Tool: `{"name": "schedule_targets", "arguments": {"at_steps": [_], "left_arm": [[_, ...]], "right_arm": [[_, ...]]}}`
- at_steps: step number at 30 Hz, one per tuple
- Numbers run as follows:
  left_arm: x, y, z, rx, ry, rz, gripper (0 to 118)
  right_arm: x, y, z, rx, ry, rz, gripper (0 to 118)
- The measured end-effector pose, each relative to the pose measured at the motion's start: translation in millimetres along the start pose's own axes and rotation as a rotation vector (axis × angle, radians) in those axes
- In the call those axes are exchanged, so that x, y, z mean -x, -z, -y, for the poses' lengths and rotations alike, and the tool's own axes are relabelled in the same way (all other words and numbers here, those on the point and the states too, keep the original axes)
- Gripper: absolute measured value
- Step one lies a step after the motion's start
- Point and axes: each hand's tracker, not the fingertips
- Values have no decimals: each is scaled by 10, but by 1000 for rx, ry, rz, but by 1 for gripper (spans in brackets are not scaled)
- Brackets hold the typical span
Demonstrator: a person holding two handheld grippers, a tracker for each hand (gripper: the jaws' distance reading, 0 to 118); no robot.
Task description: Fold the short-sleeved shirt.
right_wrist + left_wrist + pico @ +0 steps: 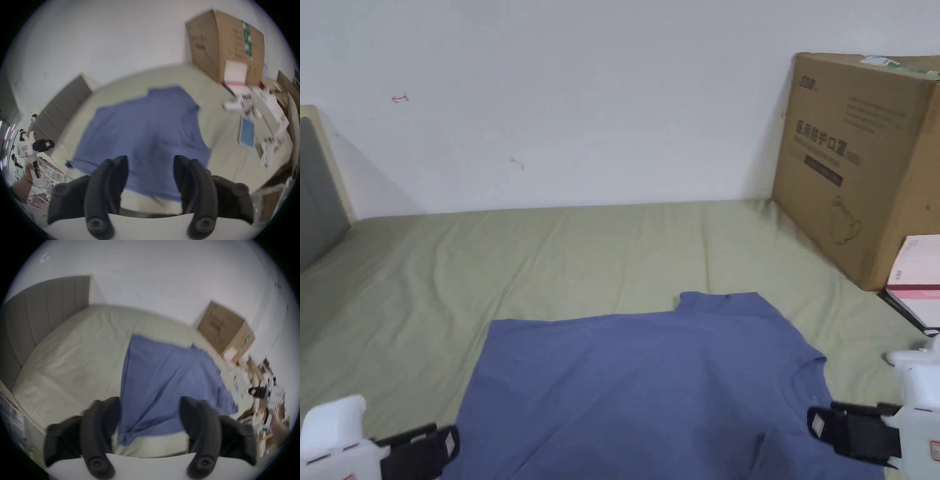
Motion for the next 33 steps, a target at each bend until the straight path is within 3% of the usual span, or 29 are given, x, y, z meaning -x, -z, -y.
{"name": "schedule_targets", "arguments": {"at_steps": [1, 2, 3, 5, 9, 11, 14, 18, 21, 22, 23, 24, 25, 31, 33], "left_arm": [[-69, -58, -20, -59, 8, 4, 20], [-155, -106, -41, -119, 36, -1, 2], [-253, -136, -54, -189, 103, -36, 1], [-382, -199, -74, -290, 187, -65, 0], [-529, -390, -135, -420, 189, -57, 0], [-507, -457, -223, -398, 165, -39, 0], [-415, -402, -387, -228, 150, -86, 0], [-77, -85, -512, 195, 7, -47, 0], [110, 206, -339, 433, -13, -83, 0], [161, 290, -255, 483, 15, -109, 6], [258, 401, -143, 532, 25, -117, 41], [368, 513, -27, 583, 12, -146, 89], [449, 621, 106, 640, -12, -149, 114], [643, 999, 612, 656, -29, -232, 110], [620, 1096, 767, 691, 13, -238, 95]], "right_arm": [[135, -60, -37, -81, -28, -9, 39], [239, -98, -63, -163, -60, -24, 16], [358, -121, -91, -234, -100, -28, 2], [492, -123, -104, -365, -134, 14, 0], [578, -182, -165, -488, -31, -32, 0], [577, -206, -206, -473, -34, -35, 0], [539, -220, -249, -457, -36, -33, 0], [488, -158, -221, -363, -12, -56, 0], [418, -63, -139, -322, -7, -50, 0], [411, -40, -123, -301, 1, -54, 0], [404, -9, -105, -276, 12, -55, 0], [396, 20, -88, -257, 23, -58, 0], [397, 33, -70, -243, 32, -66, 0], [412, 94, 15, -189, 25, -61, 0], [383, 111, 35, -165, 16, -50, 0]]}}
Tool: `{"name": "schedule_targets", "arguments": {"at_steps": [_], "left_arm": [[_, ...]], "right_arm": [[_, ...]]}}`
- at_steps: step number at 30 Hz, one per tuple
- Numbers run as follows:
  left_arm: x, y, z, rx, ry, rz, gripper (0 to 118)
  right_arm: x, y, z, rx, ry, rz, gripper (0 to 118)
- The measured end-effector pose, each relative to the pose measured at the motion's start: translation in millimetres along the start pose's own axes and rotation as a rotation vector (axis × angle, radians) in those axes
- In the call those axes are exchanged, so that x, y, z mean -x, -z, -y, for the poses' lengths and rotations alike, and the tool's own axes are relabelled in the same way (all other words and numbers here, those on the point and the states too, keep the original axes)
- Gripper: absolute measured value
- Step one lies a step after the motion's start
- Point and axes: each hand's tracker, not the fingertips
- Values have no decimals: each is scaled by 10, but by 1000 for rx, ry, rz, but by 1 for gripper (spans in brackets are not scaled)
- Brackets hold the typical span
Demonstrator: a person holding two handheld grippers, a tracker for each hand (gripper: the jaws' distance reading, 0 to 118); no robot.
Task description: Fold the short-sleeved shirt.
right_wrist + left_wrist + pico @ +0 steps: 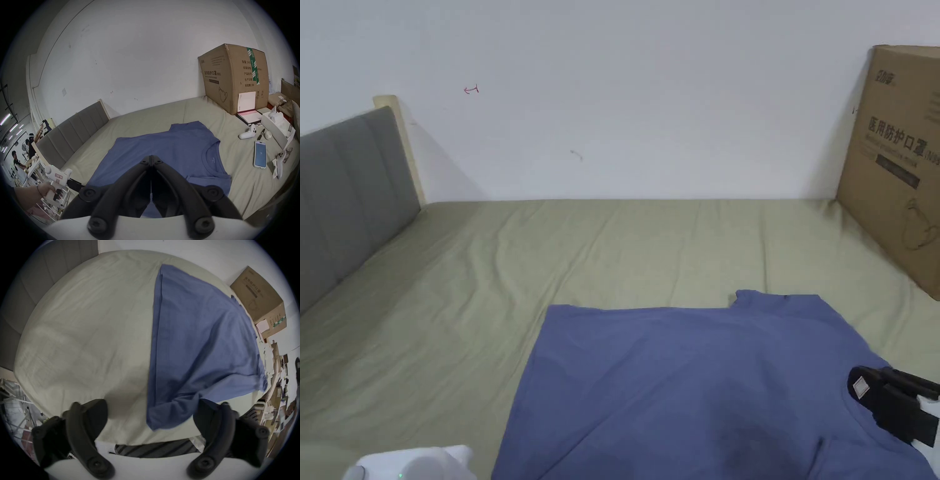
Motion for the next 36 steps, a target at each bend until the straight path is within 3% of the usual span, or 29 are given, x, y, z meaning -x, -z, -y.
{"name": "schedule_targets", "arguments": {"at_steps": [2, 3, 4, 5, 6, 8, 12, 15, 16, 17, 18, 19, 20, 22, 24, 26, 29, 31, 34, 35, 36], "left_arm": [[-131, 20, 57, -36, 105, -90, 88], [-160, -39, 96, -72, 105, -110, 78], [-204, -74, 111, -88, 113, -110, 63], [-262, -126, 140, -127, 150, -104, 21], [-288, -215, 189, -174, 179, -83, 4], [-336, -318, 255, -231, 156, 32, 4], [-355, -523, 298, -315, 122, 34, 4], [-284, -663, 287, -334, 25, 99, 4], [-266, -698, 298, -350, 1, 120, 4], [-255, -727, 303, -358, -14, 137, 4], [-257, -758, 296, -363, -10, 145, 4], [-263, -784, 288, -363, -7, 151, 4], [-275, -795, 285, -362, -2, 149, 4], [-306, -796, 273, -353, 5, 132, 4], [-385, -827, 284, -309, -33, 60, 4], [-380, -795, 283, -299, -37, 86, 4], [-394, -684, 271, -240, -37, 47, 4], [-389, -628, 274, -226, -33, 42, 4], [-365, -584, 305, -214, -46, 56, 4], [-271, -515, 267, -211, -50, 63, 4], [-254, -507, 266, -208, -55, 69, 4]], "right_arm": [[-16, -2, 9, 13, -6, 10, 0], [-29, -10, 14, 16, -9, 19, 0], [-23, -41, 26, 16, -13, 29, 0], [-48, -59, 36, 17, -15, 38, 0], [-81, -71, 46, 20, -15, 52, 0], [-185, -96, 78, 30, -17, 87, 0], [-519, -107, 134, 116, 17, 115, 0], [-804, -58, 190, 224, 67, 212, 2], [-915, -43, 222, 266, 99, 223, 21], [-1035, 10, 273, 336, 137, 231, 77], [-1139, 52, 348, 398, 162, 246, 106], [-1245, 75, 415, 413, 192, 245, 115], [-1362, 118, 477, 445, 223, 250, 114], [-1522, 244, 608, 564, 209, 309, 114], [-1567, 355, 752, 673, 129, 353, 114], [-1569, 462, 872, 752, 63, 338, 110], [-1439, 547, 985, 775, -47, 292, 81], [-1358, 537, 990, 756, -104, 333, 74], [-1259, 466, 951, 727, -133, 319, 15], [-1258, 440, 925, 712, -131, 307, 7], [-1256, 406, 885, 687, -97, 254, 6]]}}
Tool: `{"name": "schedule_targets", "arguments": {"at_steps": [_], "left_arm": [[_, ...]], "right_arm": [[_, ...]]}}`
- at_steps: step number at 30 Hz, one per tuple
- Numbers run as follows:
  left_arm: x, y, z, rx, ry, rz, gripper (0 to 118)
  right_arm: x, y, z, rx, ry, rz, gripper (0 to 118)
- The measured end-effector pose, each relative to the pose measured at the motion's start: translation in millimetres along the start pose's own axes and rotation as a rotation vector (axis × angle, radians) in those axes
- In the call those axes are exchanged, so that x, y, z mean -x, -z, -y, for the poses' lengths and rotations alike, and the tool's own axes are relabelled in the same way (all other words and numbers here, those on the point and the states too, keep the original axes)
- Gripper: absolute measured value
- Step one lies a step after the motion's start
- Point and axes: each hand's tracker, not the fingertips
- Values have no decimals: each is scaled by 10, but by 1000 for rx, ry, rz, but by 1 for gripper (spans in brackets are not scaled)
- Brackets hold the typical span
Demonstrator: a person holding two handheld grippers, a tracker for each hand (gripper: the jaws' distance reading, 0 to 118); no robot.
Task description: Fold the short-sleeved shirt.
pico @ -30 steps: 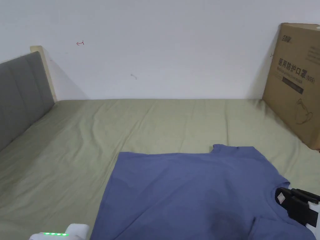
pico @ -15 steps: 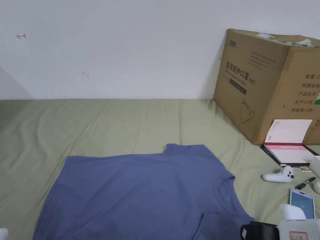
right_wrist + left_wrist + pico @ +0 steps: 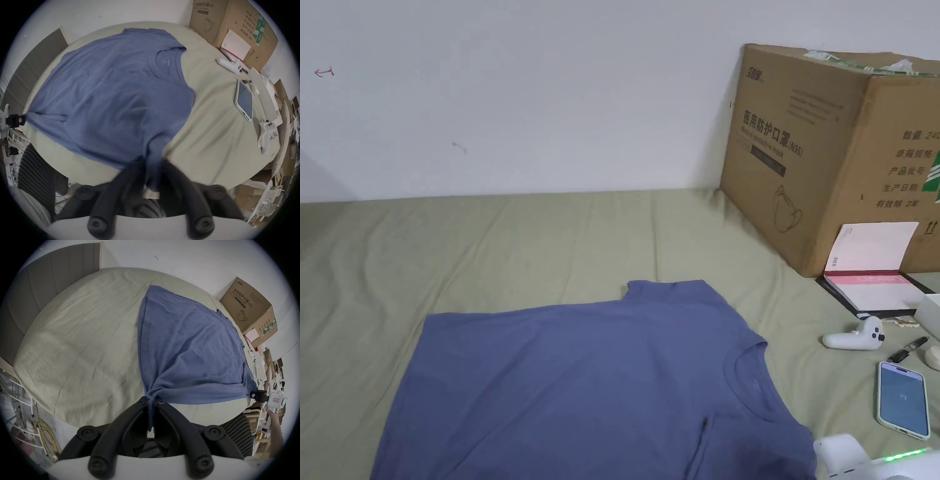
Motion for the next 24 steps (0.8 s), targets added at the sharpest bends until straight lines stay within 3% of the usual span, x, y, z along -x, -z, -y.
{"name": "schedule_targets", "arguments": {"at_steps": [2, 10, 16, 24], "left_arm": [[28, -9, -6, 4, -7, 9, 4], [69, -294, -185, -29, -75, 126, 4], [45, -403, -761, -88, -131, 194, 4], [-86, 477, -1739, 6, -136, 135, 4]], "right_arm": [[-18, -45, -33, 17, 22, 15, 6], [-173, -579, -225, -79, 118, -81, 6], [-197, -794, -734, -141, 183, -144, 6], [-333, 0, -1834, -67, 289, -155, 6]]}}
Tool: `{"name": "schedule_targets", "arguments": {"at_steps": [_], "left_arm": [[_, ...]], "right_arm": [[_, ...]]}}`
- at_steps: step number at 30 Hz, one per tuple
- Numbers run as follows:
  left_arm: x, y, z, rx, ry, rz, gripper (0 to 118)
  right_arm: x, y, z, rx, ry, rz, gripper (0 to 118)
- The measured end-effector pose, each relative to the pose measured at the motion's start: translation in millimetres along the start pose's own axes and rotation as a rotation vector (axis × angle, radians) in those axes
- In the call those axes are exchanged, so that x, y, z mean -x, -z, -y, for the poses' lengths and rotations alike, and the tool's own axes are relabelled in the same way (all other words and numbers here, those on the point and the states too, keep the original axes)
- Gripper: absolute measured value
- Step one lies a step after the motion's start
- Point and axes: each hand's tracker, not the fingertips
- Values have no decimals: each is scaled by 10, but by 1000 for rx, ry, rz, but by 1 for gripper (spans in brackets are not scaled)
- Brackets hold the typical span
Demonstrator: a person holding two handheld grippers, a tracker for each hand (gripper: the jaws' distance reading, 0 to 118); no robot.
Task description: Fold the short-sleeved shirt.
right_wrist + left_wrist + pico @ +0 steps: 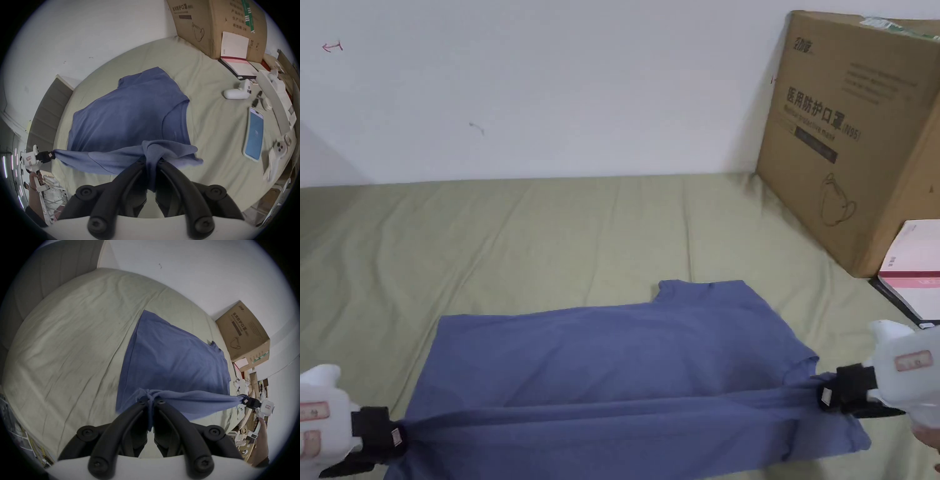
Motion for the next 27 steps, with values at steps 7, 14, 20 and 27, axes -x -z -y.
{"name": "schedule_targets", "arguments": {"at_steps": [7, 14, 20, 27], "left_arm": [[30, 859, -323, 64, 10, -53, 18], [-47, 812, -279, 7, 0, 16, 102], [-289, 100, -98, -157, 137, 6, 101], [-564, -969, 842, -692, 298, -33, 95]], "right_arm": [[-78, 950, -378, 107, 92, 75, 11], [-177, 1000, -327, 26, 190, 26, 92], [163, 230, -35, -125, 47, 64, 110], [629, -816, 845, -631, -81, -84, 109]]}}
